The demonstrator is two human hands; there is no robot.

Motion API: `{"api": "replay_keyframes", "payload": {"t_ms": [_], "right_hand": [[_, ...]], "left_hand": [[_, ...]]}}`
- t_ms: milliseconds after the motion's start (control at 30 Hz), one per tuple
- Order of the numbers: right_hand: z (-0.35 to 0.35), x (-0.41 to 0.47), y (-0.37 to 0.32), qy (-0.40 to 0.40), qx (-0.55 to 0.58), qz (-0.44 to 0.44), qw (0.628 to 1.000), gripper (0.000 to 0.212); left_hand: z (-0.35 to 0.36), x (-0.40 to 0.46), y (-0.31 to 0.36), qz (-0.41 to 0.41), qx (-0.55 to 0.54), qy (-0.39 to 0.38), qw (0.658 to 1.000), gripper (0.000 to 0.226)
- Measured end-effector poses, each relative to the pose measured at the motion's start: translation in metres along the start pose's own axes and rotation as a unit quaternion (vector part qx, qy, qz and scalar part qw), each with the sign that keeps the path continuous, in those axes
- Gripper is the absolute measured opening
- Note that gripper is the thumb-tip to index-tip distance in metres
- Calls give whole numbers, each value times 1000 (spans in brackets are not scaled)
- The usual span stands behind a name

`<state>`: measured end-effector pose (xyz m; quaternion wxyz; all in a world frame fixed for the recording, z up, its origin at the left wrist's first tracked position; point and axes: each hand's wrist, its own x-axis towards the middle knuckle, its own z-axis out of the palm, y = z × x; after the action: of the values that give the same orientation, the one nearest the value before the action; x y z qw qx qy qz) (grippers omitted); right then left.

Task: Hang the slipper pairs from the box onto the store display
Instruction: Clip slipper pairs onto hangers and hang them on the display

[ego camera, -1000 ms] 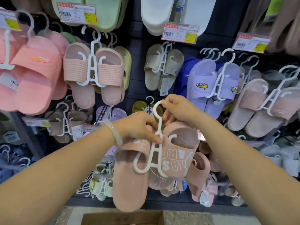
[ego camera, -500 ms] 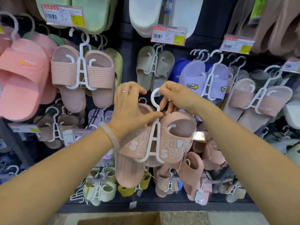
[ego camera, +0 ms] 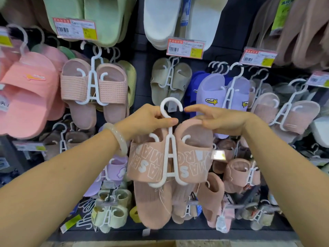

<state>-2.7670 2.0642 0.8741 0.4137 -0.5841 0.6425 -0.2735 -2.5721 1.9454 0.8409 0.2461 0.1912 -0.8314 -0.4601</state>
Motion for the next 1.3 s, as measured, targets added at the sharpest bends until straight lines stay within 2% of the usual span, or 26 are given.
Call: {"api": "replay_keyframes", "payload": {"t_ms": [33, 67, 167, 200, 267, 333, 433, 533, 667, 767, 833, 933, 967, 1067, 1200, 1300], "right_hand": [[-2, -2, 10, -14, 14, 6, 1000, 76], [0, -1, 19, -10, 29, 10, 999, 74], [12, 6, 24, 77, 23, 2, 997, 22], [14, 7, 21, 117, -11, 4, 993, 13], [14, 10, 17, 169, -82, 9, 982, 24], [14, 11, 12, 182, -92, 7, 979, 25], [14, 8, 13, 169, -79, -15, 982, 22], [12, 3, 12, 147, -56, -12, 987, 45], [5, -3, -2, 112, -98, 7, 989, 32], [0, -6, -21, 104, -168, 8, 980, 45], [-1, -4, -33, 124, -171, -7, 977, 48], [2, 2, -46, 177, -149, -68, 970, 25], [2, 5, -47, 201, -149, -91, 964, 27], [2, 6, -49, 255, -138, -135, 948, 35], [-1, 1, -51, 276, -166, -125, 938, 41], [-8, -3, -50, 300, -194, -94, 929, 45]], "left_hand": [[-4, 0, 0, -8, -10, 10, 1000, 15], [-6, 0, -1, -11, -13, 17, 1000, 16], [-9, 0, 3, -10, 10, 21, 1000, 15], [-10, 1, 5, -7, 16, 20, 1000, 14], [-11, 3, 10, -2, 33, 19, 999, 13], [-12, 4, 16, 3, 50, 20, 999, 14], [-15, 7, 20, 2, 61, 33, 998, 24], [-18, 8, 25, -9, 52, 40, 998, 23], [-15, 10, 35, 4, 71, 35, 997, 22], [-10, 13, 43, 21, 95, 23, 995, 23], [-7, 16, 48, 31, 102, 11, 994, 21], [-4, 20, 55, 58, 95, 1, 994, 8], [-3, 20, 57, 64, 95, 5, 993, 4], [-2, 24, 58, 65, 131, 24, 989, 16], [-14, 27, 59, 53, 220, 22, 974, 35], [-27, 26, 55, 57, 251, -39, 965, 28]]}}
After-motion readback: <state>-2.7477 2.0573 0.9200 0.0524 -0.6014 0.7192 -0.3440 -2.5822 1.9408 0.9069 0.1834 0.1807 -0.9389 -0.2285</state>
